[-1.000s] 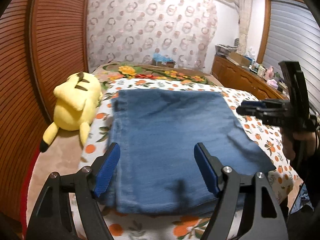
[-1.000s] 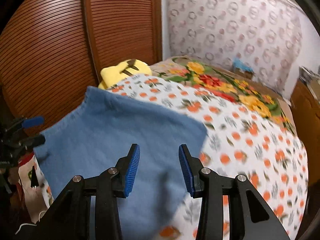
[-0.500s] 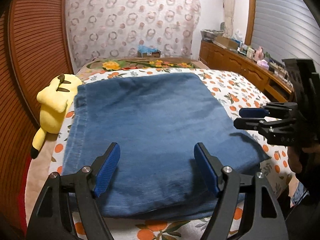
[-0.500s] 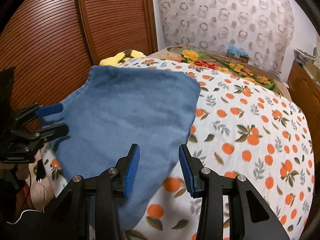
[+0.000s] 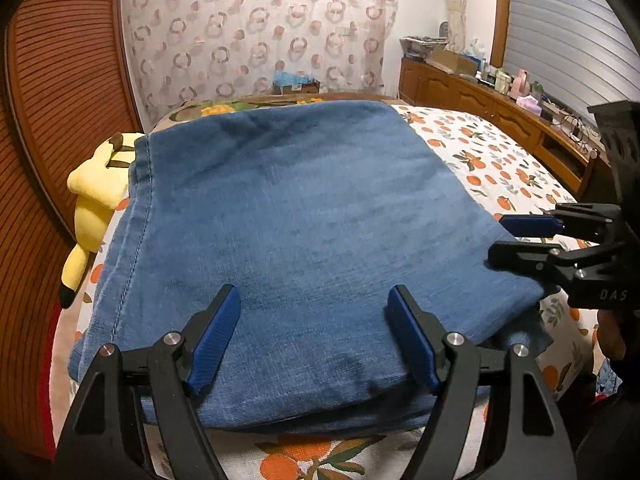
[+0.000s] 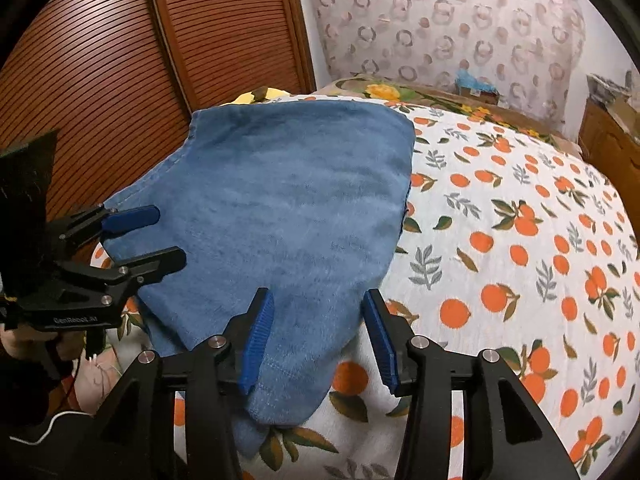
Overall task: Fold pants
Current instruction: 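Open both grippers and move them along the folded jeans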
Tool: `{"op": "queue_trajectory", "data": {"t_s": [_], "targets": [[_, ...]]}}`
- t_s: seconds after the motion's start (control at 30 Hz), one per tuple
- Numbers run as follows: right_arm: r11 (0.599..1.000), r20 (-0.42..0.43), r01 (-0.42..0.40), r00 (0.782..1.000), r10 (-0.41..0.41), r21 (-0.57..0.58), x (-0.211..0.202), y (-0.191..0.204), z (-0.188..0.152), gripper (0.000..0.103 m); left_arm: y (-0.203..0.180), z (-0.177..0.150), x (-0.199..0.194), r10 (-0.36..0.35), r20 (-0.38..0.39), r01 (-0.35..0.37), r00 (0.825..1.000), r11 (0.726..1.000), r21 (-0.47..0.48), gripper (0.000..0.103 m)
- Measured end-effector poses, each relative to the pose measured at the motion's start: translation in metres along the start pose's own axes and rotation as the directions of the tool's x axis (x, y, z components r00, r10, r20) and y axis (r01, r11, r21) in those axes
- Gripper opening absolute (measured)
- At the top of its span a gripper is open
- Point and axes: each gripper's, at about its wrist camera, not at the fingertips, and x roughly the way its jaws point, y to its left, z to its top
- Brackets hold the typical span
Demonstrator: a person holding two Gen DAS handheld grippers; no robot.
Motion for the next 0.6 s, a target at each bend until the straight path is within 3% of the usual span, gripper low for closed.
{"op": "queue_trajectory", "data": {"t_s": [0.6], "targets": [[0.997,-0.027,0.022,0.999,-0.020,0.074,0.014,0.003,-0.015,0.051,0.006,-0.007,0.006,-0.017,0.003,0.017,1.000,1.000,-0.019,0.077]]}}
